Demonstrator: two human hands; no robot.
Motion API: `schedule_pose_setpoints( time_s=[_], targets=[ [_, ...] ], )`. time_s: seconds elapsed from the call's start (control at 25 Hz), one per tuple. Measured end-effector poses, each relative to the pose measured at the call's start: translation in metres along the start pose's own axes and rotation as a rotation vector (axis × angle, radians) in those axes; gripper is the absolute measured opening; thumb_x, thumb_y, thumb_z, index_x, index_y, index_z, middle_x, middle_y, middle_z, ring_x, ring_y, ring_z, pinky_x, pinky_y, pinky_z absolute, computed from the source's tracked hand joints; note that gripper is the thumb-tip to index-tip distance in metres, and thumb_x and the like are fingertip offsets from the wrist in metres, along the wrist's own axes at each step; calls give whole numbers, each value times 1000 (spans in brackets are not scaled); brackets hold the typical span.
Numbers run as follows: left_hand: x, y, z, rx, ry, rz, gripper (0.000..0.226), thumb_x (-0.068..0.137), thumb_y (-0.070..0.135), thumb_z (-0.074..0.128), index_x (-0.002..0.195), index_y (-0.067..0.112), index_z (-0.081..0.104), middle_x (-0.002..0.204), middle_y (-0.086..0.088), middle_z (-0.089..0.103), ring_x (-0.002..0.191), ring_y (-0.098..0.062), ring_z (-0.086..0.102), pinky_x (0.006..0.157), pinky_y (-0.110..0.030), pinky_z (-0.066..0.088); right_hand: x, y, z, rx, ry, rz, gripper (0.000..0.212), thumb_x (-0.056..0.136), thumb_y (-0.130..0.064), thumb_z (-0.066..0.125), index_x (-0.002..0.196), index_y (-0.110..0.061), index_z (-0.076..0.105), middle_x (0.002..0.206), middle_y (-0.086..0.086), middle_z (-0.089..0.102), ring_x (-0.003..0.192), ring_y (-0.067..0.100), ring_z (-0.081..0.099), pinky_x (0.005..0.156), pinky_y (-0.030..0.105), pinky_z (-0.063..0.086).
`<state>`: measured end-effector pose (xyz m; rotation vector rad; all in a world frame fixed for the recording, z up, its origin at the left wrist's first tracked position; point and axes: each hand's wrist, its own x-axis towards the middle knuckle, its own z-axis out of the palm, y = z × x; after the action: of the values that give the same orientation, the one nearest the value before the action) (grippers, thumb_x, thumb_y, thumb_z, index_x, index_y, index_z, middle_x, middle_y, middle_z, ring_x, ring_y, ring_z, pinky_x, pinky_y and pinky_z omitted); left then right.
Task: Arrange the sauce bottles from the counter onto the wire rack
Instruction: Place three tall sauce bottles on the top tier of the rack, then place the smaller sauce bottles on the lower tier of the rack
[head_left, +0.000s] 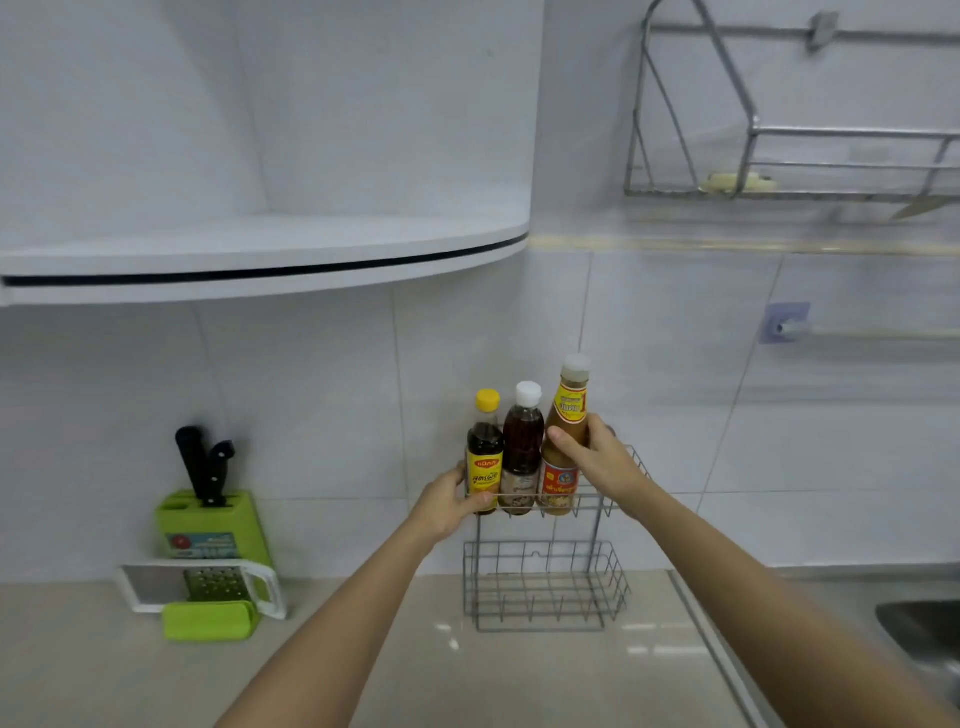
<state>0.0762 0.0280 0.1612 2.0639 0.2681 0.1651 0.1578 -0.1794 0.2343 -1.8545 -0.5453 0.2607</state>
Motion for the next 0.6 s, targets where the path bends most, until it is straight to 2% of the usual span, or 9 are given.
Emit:
schedule_pose_setpoints(
  time_s=[0.08, 0.12, 0.24, 0.28, 0.32, 0.44, 0.52, 0.6],
  targets=[
    [0, 5, -3, 49, -20, -21, 62, 86, 26, 68, 142, 15, 43, 145, -5, 51, 137, -24, 44, 112, -35, 35, -8, -6, -1, -3, -49, 25, 54, 93, -40, 53, 136, -11, 37, 131, 2, 54, 113, 17, 54, 94, 32, 45],
    [-6, 7, -7, 92, -27, -35, 69, 86, 26, 68, 146, 11, 37, 150, -8, 44, 141, -26, 39, 114, -35, 33, -16, -8, 0, -38, 19, -5, 52, 94, -39, 52, 135, -10, 39, 127, 1, 54, 111, 16, 54, 93, 30, 44],
    [-24, 11, -23, 263, -27, -67, 82, 86, 23, 69, 151, 2, 22, 158, -13, 27, 146, -25, 29, 118, -31, 25, -40, -5, 1, -55, 528, -171, 27, 97, -32, 48, 113, -11, 55, 105, 4, 66, 96, 20, 63, 79, 30, 47],
    [-37, 7, -33, 306, -20, -72, 81, 87, 23, 68, 150, 2, 23, 158, -13, 28, 145, -25, 31, 118, -31, 26, -50, -3, 7, -48, 593, -217, 21, 98, -30, 46, 102, -12, 57, 92, 6, 67, 85, 21, 63, 72, 33, 49],
    [-44, 6, -43, 343, -26, -62, 77, 87, 23, 67, 149, 3, 27, 156, -14, 31, 143, -25, 34, 117, -31, 28, -57, -1, 11, -80, 588, -261, 20, 98, -28, 46, 91, -12, 57, 79, 5, 64, 74, 20, 60, 65, 36, 48],
    [-83, -9, -76, 423, 4, -71, 56, 88, 21, 66, 137, 1, 48, 142, -16, 52, 130, -26, 51, 108, -31, 40, -75, 4, 47, -259, 281, -337, 30, 97, -27, 48, 73, -10, 52, 59, -1, 52, 55, 10, 47, 52, 28, 35],
    [-115, -31, -92, 396, 76, -114, 40, 88, 18, 65, 124, 0, 60, 126, -18, 64, 116, -28, 61, 100, -33, 47, -88, 2, 83, -371, -7, -375, 27, 96, -28, 51, 75, -11, 55, 57, -6, 52, 53, 6, 48, 52, 24, 35],
    [-146, -57, -104, 331, 156, -184, 29, 89, 13, 63, 115, 0, 65, 114, -18, 69, 107, -30, 65, 92, -32, 49, -100, 2, 123, -546, -266, -399, 22, 94, -33, 52, 84, -15, 59, 61, -9, 53, 60, 12, 52, 57, 29, 38]
  ],
)
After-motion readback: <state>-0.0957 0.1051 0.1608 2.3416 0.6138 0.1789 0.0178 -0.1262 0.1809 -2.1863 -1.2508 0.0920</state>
